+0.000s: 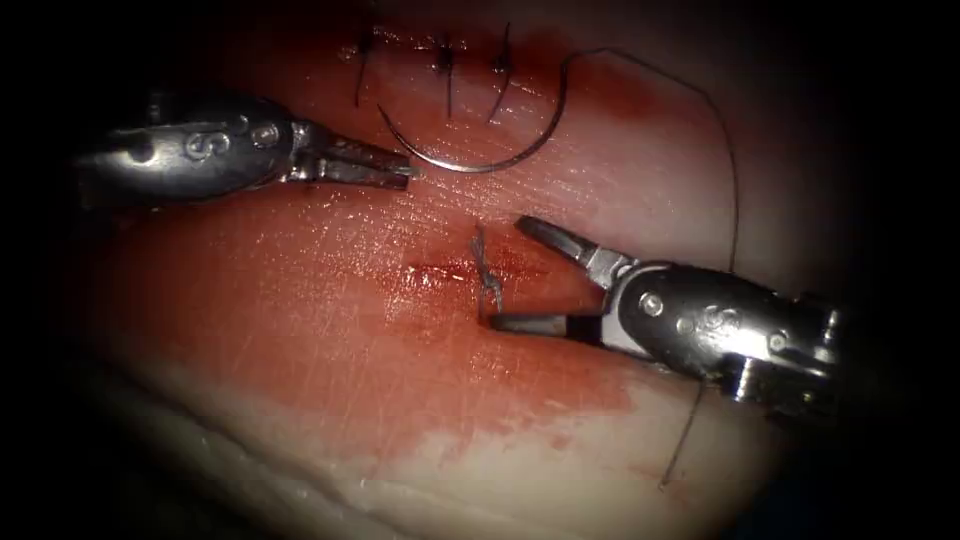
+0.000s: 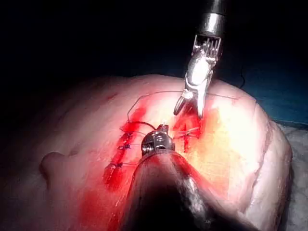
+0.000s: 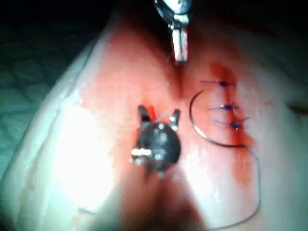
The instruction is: Wound Closure
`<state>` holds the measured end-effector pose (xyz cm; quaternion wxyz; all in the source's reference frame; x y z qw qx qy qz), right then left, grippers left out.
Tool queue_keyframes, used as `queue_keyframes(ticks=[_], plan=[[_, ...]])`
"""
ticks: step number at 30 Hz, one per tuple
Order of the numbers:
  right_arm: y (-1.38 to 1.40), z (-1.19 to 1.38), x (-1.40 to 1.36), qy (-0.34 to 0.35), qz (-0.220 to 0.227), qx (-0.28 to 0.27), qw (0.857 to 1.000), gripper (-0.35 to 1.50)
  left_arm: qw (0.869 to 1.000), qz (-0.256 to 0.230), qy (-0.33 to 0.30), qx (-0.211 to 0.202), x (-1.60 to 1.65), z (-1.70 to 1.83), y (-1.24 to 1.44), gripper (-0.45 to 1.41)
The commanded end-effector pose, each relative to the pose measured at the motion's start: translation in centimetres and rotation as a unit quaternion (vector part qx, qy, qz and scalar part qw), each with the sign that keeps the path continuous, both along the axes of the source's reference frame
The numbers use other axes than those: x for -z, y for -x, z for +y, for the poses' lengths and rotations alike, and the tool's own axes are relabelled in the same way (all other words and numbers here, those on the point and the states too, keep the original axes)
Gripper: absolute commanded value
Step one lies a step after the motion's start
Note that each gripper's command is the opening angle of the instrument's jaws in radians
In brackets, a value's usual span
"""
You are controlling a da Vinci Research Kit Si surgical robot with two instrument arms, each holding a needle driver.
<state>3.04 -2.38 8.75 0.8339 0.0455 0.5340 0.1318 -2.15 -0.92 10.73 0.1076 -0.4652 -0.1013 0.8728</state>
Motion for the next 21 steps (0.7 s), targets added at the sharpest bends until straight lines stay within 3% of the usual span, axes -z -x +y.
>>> queue_keyframes(ticks=[1,7,10,16,17,19,21], plan=[[-0.06,-0.01,-0.01,0.0,0.002,0.002,1.0,1.48,1.0,0.003,0.007,0.001,-0.09,0.02,0.02,-0.45],[0.09,-0.03,0.03,-0.001,0.005,0.007,1.0,1.48,0.999,0.033,0.025,0.005,-0.32,0.06,-0.2,-0.45],[0.19,-0.03,0.03,-0.001,0.008,0.01,1.0,1.48,0.997,0.072,0.041,0.004,-0.56,0.07,-0.32,-0.45],[0.26,-0.03,0.03,-0.001,0.01,0.012,1.0,1.48,0.992,0.114,0.058,0.009,-0.87,-0.03,-0.29,-0.45],[0.27,-0.03,0.03,-0.001,0.01,0.012,1.0,1.48,0.991,0.12,0.058,0.01,-0.91,-0.04,-0.28,-0.23],[0.27,-0.03,0.03,-0.001,0.01,0.013,1.0,1.48,0.99,0.128,0.059,0.016,-1.0,-0.06,-0.27,0.46],[0.28,-0.04,0.03,-0.001,0.01,0.013,1.0,1.48,0.99,0.127,0.057,0.017,-1.05,-0.06,-0.28,0.84]])
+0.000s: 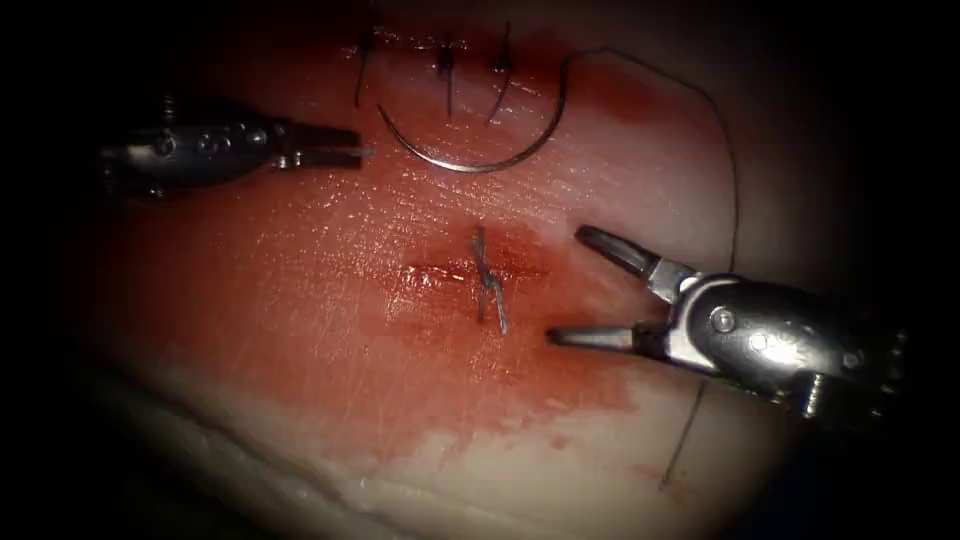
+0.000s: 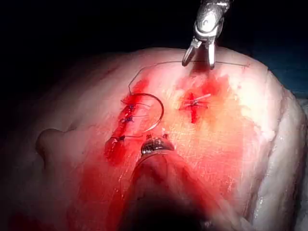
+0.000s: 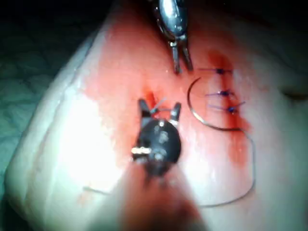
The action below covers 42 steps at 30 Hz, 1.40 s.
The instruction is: Wound Closure
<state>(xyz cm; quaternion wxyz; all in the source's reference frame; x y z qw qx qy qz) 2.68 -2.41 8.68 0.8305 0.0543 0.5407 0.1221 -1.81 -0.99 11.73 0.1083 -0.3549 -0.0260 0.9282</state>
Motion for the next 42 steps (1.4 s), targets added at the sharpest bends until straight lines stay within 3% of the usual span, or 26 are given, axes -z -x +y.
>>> queue_keyframes(ticks=[1,4,13,17,26,32,35,37,42], plan=[[-0.07,0.0,-0.04,0.0,0.001,0.001,1.0,1.48,1.0,-0.004,-0.002,-0.004,-0.08,0.0,0.06,0.94],[-0.06,0.0,-0.05,0.0,0.001,0.001,1.0,1.48,1.0,-0.007,-0.024,0.019,-0.11,0.0,0.04,1.08],[-0.03,0.0,-0.05,0.0,0.002,0.002,1.0,1.48,0.999,-0.018,-0.047,0.014,0.02,0.02,-0.24,1.11],[-0.03,0.0,-0.05,0.0,0.002,0.002,1.0,1.48,0.999,-0.019,-0.051,0.007,0.09,-0.03,-0.37,0.94],[-0.04,-0.01,-0.06,0.001,0.001,0.002,1.0,1.48,0.999,-0.015,-0.051,-0.003,-0.11,-0.29,-0.39,1.01],[-0.04,-0.01,-0.06,0.001,0.001,0.002,1.0,1.48,0.998,-0.025,-0.063,0.001,0.17,-0.18,-0.38,0.88],[-0.04,-0.01,-0.06,0.001,0.001,0.002,1.0,1.48,0.996,-0.054,-0.064,0.018,0.44,-0.13,-0.36,0.83],[-0.04,-0.01,-0.06,0.001,0.0,0.002,1.0,1.48,0.994,-0.08,-0.061,0.036,0.63,-0.12,-0.32,0.64],[-0.04,0.0,-0.03,-0.004,-0.013,0.011,1.0,1.48,0.977,-0.193,-0.071,0.05,1.0,-0.21,-0.2,0.61]])
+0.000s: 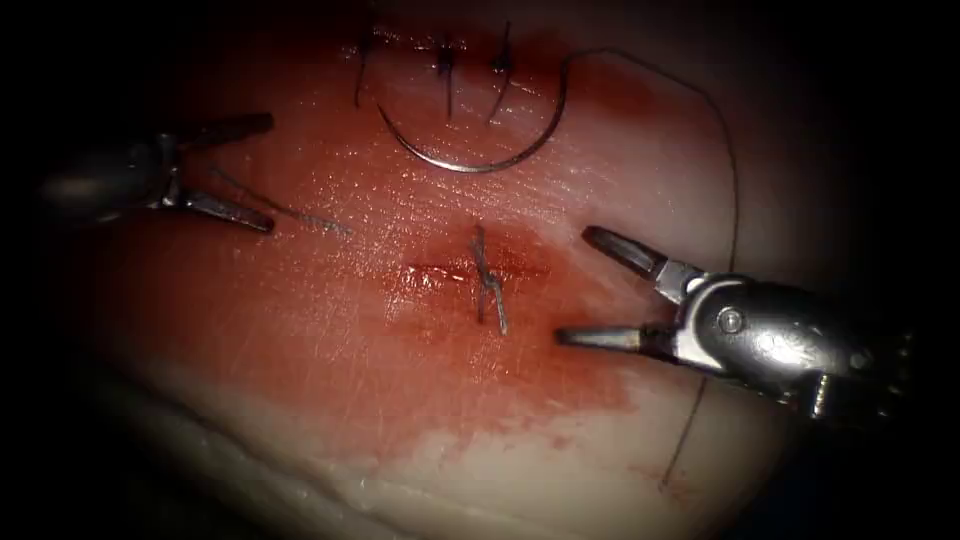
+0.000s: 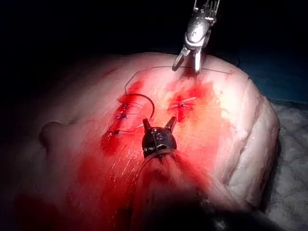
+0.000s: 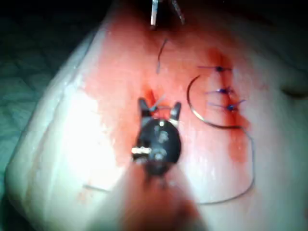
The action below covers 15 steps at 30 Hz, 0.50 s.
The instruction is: Wound Closure
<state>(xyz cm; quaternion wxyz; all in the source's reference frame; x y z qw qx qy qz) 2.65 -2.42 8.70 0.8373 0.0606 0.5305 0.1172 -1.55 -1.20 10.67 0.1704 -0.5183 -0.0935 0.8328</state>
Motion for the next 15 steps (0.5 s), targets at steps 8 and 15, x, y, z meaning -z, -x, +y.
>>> queue_keyframes(ticks=[8,15], plan=[[-0.03,0.01,0.14,-0.008,-0.021,0.012,1.0,1.48,0.996,-0.086,-0.023,-0.026,0.21,-0.31,0.39,0.66],[0.12,0.06,0.37,0.01,-0.054,0.028,0.998,1.48,0.993,-0.107,-0.027,-0.051,0.12,-0.42,0.68,0.79]])
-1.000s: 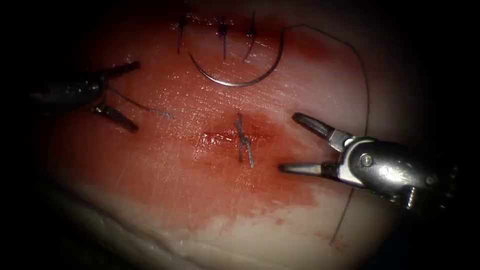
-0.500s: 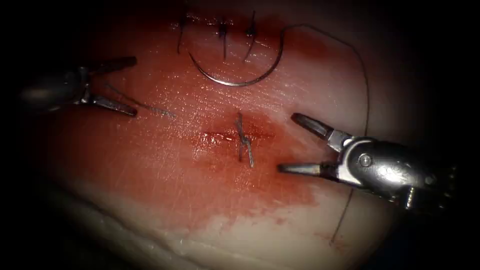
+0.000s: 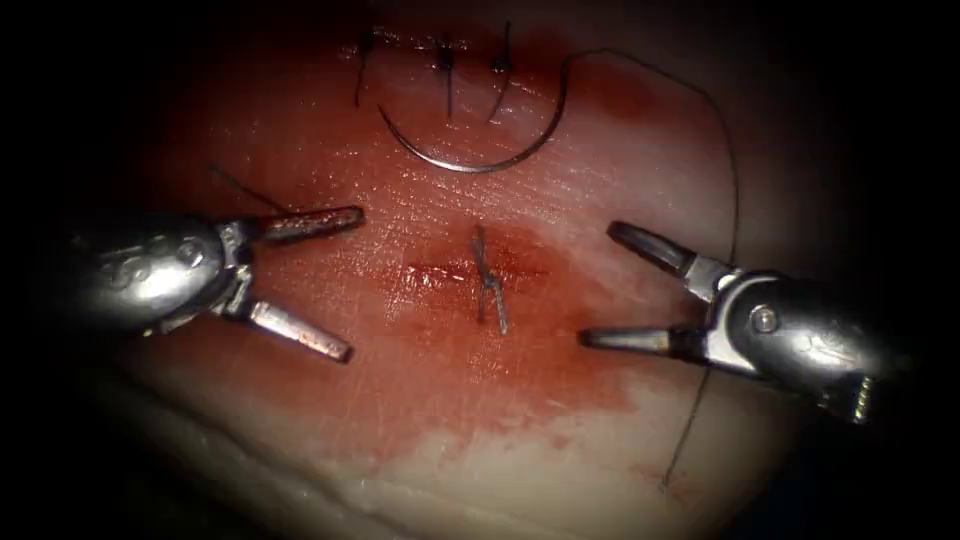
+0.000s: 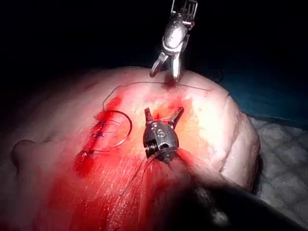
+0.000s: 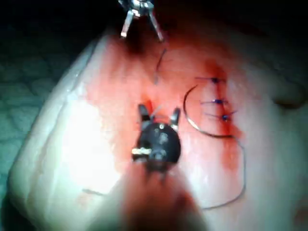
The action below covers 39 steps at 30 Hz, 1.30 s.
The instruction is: Wound Closure
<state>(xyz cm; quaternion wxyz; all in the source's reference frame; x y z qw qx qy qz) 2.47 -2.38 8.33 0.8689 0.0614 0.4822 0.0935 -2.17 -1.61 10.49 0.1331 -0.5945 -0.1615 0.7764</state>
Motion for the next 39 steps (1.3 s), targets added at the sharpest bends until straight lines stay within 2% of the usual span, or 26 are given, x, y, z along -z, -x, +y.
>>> queue_keyframes(ticks=[1,9,23,28,39], plan=[[-0.03,0.03,0.03,0.0,0.002,0.002,1.0,1.48,1.0,0.0,0.005,-0.003,-0.07,-0.03,0.07,0.79],[0.11,0.05,0.17,-0.006,0.003,0.003,1.0,1.45,1.0,0.009,0.011,0.006,-0.1,0.01,0.02,0.74],[0.13,0.03,0.19,-0.009,0.007,0.007,1.0,1.43,0.999,0.02,0.017,0.019,-0.17,0.06,-0.06,0.64],[0.12,0.04,0.19,-0.008,0.006,0.004,1.0,1.43,0.999,0.021,0.019,0.019,-0.19,0.03,-0.06,0.54],[0.07,0.03,0.19,-0.005,0.01,-0.006,1.0,1.43,0.999,0.021,0.018,0.02,-0.22,0.01,-0.06,0.49]])
